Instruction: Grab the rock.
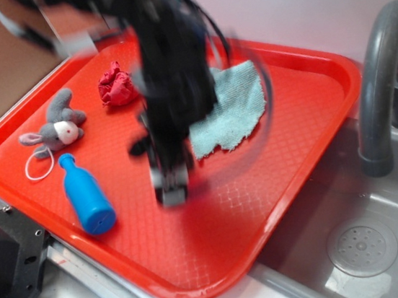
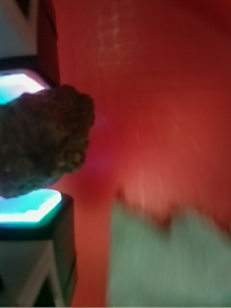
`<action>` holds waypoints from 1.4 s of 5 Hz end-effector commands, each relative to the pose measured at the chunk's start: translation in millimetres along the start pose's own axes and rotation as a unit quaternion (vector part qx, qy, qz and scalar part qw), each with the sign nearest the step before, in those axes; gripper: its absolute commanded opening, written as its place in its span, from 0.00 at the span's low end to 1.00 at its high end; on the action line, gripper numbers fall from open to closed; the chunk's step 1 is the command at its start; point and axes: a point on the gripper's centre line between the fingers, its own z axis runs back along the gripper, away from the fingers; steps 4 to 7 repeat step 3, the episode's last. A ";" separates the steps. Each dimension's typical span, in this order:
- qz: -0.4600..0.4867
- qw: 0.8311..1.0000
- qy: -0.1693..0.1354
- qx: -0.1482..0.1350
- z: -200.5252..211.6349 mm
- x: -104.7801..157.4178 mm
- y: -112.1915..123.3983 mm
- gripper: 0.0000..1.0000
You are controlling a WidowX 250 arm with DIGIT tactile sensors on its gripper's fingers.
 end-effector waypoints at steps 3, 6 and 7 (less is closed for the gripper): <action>0.311 0.943 -0.117 -0.021 113.7 -54.9 57.9 0.00; 0.311 0.943 -0.117 -0.021 113.7 -54.9 57.9 0.00; 0.311 0.943 -0.117 -0.021 113.7 -54.9 57.9 0.00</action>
